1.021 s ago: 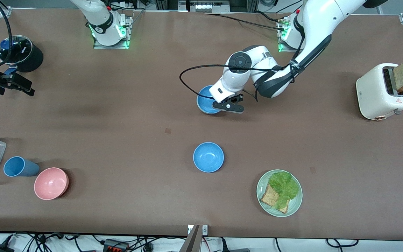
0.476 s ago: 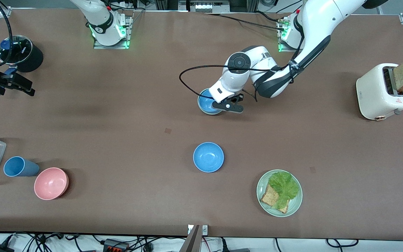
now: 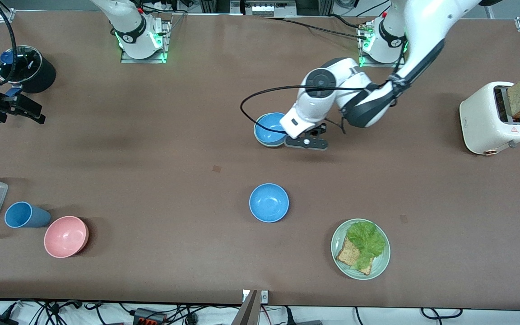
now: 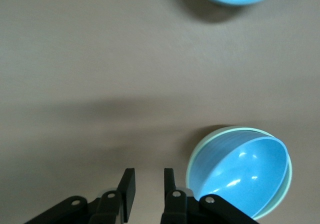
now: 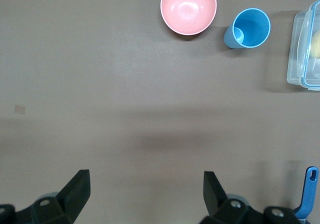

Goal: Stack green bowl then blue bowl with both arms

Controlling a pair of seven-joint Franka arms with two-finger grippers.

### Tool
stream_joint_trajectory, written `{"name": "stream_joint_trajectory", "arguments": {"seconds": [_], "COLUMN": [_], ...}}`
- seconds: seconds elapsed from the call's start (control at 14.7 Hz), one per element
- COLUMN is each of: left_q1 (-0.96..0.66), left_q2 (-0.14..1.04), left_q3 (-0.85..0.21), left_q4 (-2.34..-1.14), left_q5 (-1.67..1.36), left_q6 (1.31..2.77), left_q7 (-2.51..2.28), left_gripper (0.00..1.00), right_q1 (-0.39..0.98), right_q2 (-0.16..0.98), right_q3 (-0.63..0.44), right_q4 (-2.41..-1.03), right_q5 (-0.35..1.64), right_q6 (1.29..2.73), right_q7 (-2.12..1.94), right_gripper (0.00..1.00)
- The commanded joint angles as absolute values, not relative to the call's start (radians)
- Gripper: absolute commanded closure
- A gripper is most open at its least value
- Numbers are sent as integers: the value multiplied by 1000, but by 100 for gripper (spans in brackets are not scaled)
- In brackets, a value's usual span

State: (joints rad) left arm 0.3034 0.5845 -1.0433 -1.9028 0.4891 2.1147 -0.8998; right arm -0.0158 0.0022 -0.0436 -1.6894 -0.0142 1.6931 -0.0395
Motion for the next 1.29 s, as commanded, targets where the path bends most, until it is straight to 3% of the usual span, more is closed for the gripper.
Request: {"name": "stream_joint_trajectory", "arguments": {"seconds": [0.0, 0.34, 0.68, 1.23], "left_q1": [492, 630, 728, 857], "left_q2": [566, 560, 563, 566], "left_q3": [-1184, -1229, -1252, -1243], "left_q4": [-1913, -1910, -1804, -1796], "left_q5": [500, 502, 502, 515], "left_q6": [2062, 1984, 1801, 1798], "left_q7": [-904, -738, -469, -189], "left_gripper": [68, 67, 62, 47], "right_q1": [-26, -26, -26, -26], "right_q2": [-15, -14, -15, -15], "right_q3": [-34, -34, -34, -35], "right_q4": [-1706, -1704, -1704, -1703], "right_q5": [-21, -21, -21, -21], "right_q6": [1687, 1690, 1689, 1687], "right_q7": [-51, -51, -51, -51], "right_gripper": [0, 0, 0, 0]}}
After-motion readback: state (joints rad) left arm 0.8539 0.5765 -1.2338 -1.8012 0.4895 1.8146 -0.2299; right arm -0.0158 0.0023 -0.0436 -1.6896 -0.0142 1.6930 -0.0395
